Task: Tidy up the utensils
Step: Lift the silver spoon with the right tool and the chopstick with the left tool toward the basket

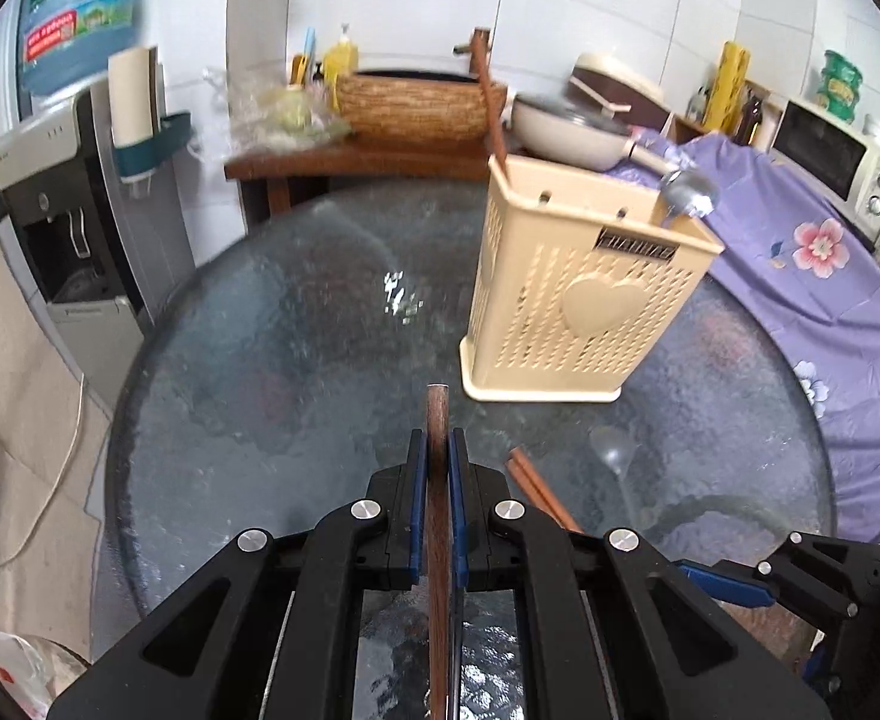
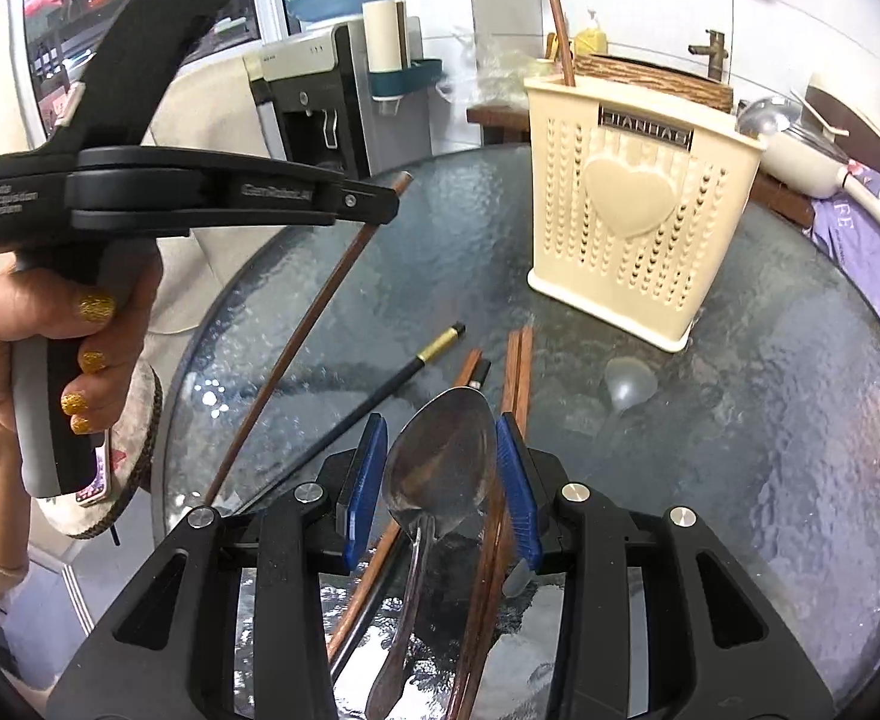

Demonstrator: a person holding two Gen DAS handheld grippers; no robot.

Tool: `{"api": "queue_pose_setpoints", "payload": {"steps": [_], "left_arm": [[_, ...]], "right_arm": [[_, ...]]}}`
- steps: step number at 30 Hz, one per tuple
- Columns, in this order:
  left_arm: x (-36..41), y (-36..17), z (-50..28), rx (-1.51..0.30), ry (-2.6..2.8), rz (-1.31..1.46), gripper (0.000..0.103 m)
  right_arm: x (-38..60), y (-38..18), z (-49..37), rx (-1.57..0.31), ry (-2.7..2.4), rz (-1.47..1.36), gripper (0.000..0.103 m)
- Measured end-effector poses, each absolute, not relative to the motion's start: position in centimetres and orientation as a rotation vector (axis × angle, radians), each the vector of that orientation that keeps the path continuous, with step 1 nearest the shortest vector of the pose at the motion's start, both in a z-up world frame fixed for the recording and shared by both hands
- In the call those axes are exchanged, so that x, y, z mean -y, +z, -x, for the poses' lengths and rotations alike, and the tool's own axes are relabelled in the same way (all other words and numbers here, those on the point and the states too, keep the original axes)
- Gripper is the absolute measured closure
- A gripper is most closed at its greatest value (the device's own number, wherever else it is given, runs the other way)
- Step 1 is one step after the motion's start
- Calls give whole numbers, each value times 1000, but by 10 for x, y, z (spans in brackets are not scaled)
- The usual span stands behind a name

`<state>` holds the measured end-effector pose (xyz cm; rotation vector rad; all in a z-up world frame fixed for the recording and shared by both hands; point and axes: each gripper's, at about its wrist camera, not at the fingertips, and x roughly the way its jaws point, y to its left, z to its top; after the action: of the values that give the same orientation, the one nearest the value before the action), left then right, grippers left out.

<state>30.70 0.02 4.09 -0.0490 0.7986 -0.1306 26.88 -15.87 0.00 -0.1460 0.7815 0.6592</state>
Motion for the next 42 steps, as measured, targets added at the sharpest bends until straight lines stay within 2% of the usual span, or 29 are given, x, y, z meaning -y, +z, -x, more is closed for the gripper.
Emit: {"api": "queue_pose_setpoints", "payload": {"steps": [15,42], "left_arm": [[1,92,-271,-659,-161,38,96],[15,137,-261,-568,-215,24,96]], "right_arm": [[161,35,-254,-705,657,164,66],[164,80,-250,-608,592,205,66]]}}
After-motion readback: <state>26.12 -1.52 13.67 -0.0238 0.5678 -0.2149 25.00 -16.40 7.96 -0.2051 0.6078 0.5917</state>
